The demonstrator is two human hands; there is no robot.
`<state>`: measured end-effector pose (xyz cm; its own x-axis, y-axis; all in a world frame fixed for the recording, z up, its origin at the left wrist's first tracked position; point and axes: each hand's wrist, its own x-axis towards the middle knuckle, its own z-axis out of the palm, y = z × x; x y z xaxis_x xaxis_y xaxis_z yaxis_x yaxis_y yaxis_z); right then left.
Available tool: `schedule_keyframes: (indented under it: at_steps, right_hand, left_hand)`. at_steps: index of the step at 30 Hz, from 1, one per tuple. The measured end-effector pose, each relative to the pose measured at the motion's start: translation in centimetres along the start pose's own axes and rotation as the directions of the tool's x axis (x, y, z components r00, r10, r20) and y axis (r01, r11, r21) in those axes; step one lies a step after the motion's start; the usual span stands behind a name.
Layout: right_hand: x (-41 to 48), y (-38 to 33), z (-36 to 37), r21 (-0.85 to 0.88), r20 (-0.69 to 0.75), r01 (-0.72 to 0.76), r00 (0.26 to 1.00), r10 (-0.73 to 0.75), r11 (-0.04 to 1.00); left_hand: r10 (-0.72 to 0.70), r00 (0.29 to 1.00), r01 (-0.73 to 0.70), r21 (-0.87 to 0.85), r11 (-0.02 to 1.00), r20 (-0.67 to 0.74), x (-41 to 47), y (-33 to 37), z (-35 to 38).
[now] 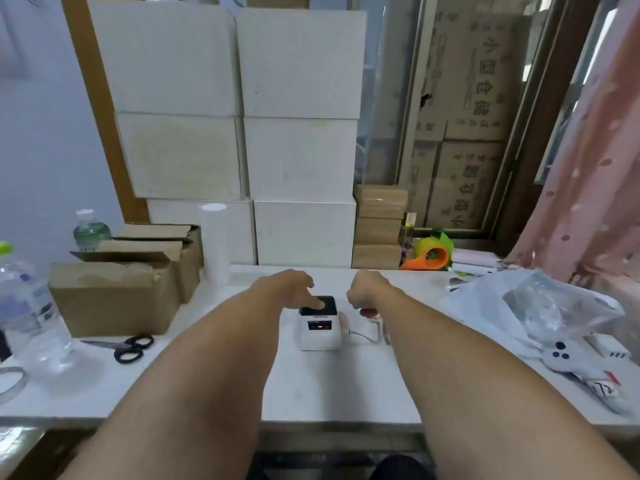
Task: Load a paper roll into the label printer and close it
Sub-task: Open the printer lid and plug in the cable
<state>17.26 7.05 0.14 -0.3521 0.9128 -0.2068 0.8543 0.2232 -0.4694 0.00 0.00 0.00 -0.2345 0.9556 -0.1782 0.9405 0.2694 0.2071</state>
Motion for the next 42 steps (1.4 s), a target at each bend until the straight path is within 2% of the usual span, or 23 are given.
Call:
schedule_keyframes:
  at_steps: [4, 9, 14, 18, 23, 34, 42]
  right_hand:
    - [0.2, 1.4, 1.7, 0.048, 0.050, -0.040, 0.998, 0.037, 0.998]
    - [0.2, 2.0, 3.2, 0.108, 0.106, -0.057, 0.993, 0.046, 0.993]
    - [1.0, 2.6, 3.5, 0.279, 0.198, -0.113, 0.978, 0.058, 0.954]
    - [0.8, 3.5, 3.4, 0.330, 0.215, -0.121, 0.975, 0.050, 0.936]
    - [1.3, 3.1, 3.8, 0.262, 0.140, -0.013, 0.990, -0.025, 0.965]
    - [1.7, 3.0, 4.2, 0.129, 0.043, 0.063, 0.997, -0.069, 0.990]
    - [1.2, 3.4, 4.8, -0.014, -0.016, 0.161, 0.987, -0.161, 0.987]
  left_hand:
    - [0.006, 1.000, -0.006, -0.017, 1.000, 0.006, -0.1, -0.8, 1.8]
    - [0.034, 0.997, -0.039, -0.089, 0.995, -0.063, 0.1, -0.7, 3.1]
    - [0.009, 0.996, -0.021, -0.135, 0.991, -0.084, 0.6, -0.9, 3.2]
    - [0.004, 0.996, -0.019, -0.184, 0.983, -0.086, 1.0, -0.9, 3.3]
    - [0.033, 0.992, -0.061, -0.242, 0.968, -0.120, 0.9, -1.1, 3.6]
    - [0.057, 0.988, -0.094, -0.263, 0.960, -0.143, 1.2, -1.5, 4.2]
    - [0.083, 0.987, -0.115, -0.246, 0.963, -0.137, 1.3, -1.5, 4.3]
